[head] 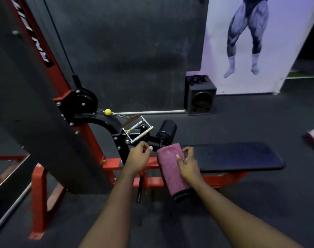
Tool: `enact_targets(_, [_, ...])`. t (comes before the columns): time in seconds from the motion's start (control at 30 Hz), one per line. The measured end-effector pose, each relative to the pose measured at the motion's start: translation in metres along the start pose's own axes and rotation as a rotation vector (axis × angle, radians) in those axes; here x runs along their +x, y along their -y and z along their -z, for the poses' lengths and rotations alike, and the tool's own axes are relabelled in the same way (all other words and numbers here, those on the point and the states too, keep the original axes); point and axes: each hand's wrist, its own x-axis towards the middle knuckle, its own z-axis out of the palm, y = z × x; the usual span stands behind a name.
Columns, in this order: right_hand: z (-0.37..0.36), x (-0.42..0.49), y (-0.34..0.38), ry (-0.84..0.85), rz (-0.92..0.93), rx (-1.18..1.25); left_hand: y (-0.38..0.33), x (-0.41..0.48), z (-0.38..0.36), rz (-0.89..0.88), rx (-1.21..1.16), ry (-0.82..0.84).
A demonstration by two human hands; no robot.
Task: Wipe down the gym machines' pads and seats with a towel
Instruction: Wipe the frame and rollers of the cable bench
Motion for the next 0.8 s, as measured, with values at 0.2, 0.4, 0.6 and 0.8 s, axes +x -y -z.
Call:
enact_targets(0.2, [0.005,0.05,-0.047,-0.11,-0.154,-0.028,0.017,0.054,-0.036,0.006,0.094,0.087])
enact_targets(0.4, [-0.012,0.123,-0.113,-0.062,-0.255,-0.047,0.046,0.121,-0.095,0.08,0.119,0.151])
enact_targets(0.6, [-0.056,0.197,-0.168,0.118,-0.275,-0.068,0.097,0.175,-0.152,0.194,0.142,0.209])
enact_targets(0.8, [-0.118,0.249,-0.212,0.171,-0.264,-0.028,0.174,0.224,-0.196,0.213,0.163,0.226])
